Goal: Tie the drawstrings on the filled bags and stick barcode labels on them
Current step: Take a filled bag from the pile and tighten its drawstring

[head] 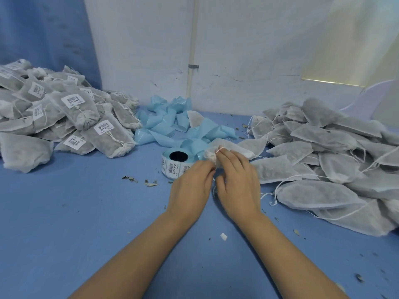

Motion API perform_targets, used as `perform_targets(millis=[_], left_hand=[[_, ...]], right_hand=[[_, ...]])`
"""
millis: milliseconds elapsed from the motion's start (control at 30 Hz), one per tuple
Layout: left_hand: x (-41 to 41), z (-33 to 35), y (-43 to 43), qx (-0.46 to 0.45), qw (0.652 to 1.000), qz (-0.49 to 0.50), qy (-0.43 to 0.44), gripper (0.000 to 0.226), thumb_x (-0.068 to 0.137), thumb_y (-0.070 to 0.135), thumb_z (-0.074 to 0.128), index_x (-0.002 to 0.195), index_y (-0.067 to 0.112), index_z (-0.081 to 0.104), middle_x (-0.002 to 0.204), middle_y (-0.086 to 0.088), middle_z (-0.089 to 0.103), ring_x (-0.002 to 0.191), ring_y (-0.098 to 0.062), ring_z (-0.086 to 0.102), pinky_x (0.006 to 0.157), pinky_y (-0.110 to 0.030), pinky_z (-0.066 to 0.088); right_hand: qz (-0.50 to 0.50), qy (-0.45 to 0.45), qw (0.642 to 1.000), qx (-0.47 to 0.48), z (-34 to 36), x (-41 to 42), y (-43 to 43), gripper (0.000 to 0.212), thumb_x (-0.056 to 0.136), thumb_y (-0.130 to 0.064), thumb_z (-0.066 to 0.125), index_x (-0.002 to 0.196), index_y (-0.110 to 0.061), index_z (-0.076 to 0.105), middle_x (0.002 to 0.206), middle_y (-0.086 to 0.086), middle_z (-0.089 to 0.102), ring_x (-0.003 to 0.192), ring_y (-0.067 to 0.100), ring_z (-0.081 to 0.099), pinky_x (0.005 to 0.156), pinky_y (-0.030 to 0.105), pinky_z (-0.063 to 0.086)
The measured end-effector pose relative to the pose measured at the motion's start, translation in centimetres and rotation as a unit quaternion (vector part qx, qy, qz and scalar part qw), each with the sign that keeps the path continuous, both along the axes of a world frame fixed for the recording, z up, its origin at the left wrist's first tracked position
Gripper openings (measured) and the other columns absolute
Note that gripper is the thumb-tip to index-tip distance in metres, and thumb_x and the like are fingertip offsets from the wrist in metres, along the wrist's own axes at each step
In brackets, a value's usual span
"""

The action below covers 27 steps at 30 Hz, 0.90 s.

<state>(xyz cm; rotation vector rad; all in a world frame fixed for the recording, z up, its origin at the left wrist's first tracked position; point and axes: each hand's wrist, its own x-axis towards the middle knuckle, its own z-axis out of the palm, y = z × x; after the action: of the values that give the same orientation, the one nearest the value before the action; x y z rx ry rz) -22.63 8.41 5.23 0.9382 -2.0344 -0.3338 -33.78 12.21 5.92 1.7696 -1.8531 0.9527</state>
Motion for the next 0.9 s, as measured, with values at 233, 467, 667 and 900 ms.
perform_targets(millis=[233,467,667,900], left_hand=[[0.0,0.1,-0.3,-0.008,0.998,-0.019,-0.056,0.021,0.097,0.024,0.046,0.107,0.017,0.063,0.143,0.014,0.043,0.116,-0.010,0.046,0.076,-0.032,0.047],[-0.1,-0.4,-0.6,-0.001,0.997,-0.023,-0.067,0.020,0.099,0.026,0.043,0.106,0.019,0.061,0.101,0.007,0.060,0.096,-0.013,0.046,0.073,-0.036,0.046],[-0.2,-0.7,-1.1,0.072,0.997,-0.036,-0.021,0.012,0.097,0.030,0.046,0.098,0.025,0.057,0.084,0.008,0.055,0.084,-0.008,0.048,0.068,-0.029,0.040],[0.0,-0.3,-1.3,0.184,0.975,-0.065,0.103,0.012,0.100,0.028,0.043,0.089,0.032,0.048,0.089,0.014,0.068,0.076,0.001,0.055,0.075,-0.027,0.043]], right_hand=[[-0.041,-0.020,0.999,-0.023,-0.4,-0.3,0.0,0.038,0.073,-0.006,0.058,0.109,-0.010,0.070,0.117,-0.001,0.068,0.111,0.027,0.059,0.098,0.034,0.030],[0.001,-0.229,0.973,-0.016,-0.4,-0.5,-0.3,0.022,0.091,-0.015,0.057,0.104,-0.021,0.074,0.105,-0.008,0.071,0.098,0.019,0.055,0.094,0.040,0.041],[0.037,-0.420,0.907,-0.016,-0.5,-1.0,-0.7,0.020,0.088,-0.013,0.064,0.097,-0.026,0.075,0.079,-0.016,0.066,0.085,0.015,0.061,0.084,0.033,0.048],[0.109,-0.547,0.830,-0.018,-0.4,-1.2,-0.8,0.015,0.082,-0.009,0.072,0.087,-0.023,0.076,0.088,-0.016,0.074,0.088,-0.004,0.068,0.079,0.011,0.050]])
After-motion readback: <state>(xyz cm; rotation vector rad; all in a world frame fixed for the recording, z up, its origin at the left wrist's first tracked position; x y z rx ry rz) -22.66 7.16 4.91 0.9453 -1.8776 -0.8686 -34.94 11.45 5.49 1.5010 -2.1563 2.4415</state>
